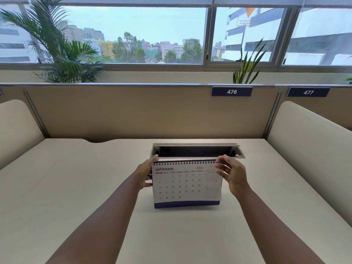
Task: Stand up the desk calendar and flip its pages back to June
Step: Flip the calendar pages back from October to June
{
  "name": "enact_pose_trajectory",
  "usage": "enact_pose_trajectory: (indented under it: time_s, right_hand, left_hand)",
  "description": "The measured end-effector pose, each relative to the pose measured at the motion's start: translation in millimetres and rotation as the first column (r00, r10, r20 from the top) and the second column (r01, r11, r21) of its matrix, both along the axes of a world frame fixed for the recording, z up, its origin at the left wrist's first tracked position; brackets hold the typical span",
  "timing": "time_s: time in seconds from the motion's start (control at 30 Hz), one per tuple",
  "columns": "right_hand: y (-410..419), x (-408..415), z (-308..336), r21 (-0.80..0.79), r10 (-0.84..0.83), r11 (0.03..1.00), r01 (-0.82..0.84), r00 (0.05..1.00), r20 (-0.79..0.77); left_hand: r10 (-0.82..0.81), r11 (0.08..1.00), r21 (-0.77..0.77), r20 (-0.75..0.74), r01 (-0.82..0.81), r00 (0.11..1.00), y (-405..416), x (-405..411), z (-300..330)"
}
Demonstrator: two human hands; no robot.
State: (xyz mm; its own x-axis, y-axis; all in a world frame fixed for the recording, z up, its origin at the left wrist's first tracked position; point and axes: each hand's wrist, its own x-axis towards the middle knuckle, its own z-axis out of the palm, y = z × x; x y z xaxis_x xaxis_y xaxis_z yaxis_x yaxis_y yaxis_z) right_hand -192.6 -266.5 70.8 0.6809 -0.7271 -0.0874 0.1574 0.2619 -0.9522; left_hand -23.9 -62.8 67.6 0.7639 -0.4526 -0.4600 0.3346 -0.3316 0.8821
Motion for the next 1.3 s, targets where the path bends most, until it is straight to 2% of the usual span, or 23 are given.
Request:
enact_pose_trajectory:
  time_s: [0.07,0.13,0.2,0.27,0.33,0.73,1.13,1.23,1.3]
  right_hand:
    - [-2,-2,-11,-0.055,-0.239,0.971,0.233,0.962,-0.134]
    - [-4,-4,-23,-0.127,-0.367,0.930,0.345,0.886,-0.282]
    - [-5,-7,-31,-0.162,-0.347,0.938,0.308,0.841,-0.415]
    - [-3,-9,-35,-0.143,-0.262,0.965,0.220,0.839,-0.477]
    - [-1,-9,-38,-0.156,-0.217,0.975,0.160,0.841,-0.496]
    - [8,-15,-36,-0.376,-0.273,0.926,0.033,0.747,-0.606]
    - [1,-24,-36,-0.453,-0.283,0.891,-0.003,0.777,-0.562]
    - [-1,-24,-36,-0.433,-0.221,0.899,-0.059,0.795,-0.566]
    - [-2,-25,-33,-0.345,-0.084,0.930,-0.129,0.838,-0.540]
  left_hand:
    - [0.015,1.000,-0.002,0.003,-0.015,1.000,0,0,0]
    - [0.028,1.000,-0.004,0.005,-0.028,1.000,0,0,0]
    - [0.039,0.999,-0.007,0.001,-0.039,0.999,0,0,0]
    - [0.048,0.999,-0.010,-0.005,-0.048,0.999,0,0,0]
    - [0.052,0.999,-0.009,-0.007,-0.052,0.999,-1,-1,1]
    - [0.047,0.999,-0.003,-0.002,-0.047,0.999,0,0,1]
    - [0.021,1.000,0.022,0.020,-0.022,1.000,1,2,-1]
    - [0.015,0.999,0.034,0.015,-0.016,1.000,1,2,-1]
    - [0.014,0.999,0.038,0.010,-0.015,1.000,1,1,-1]
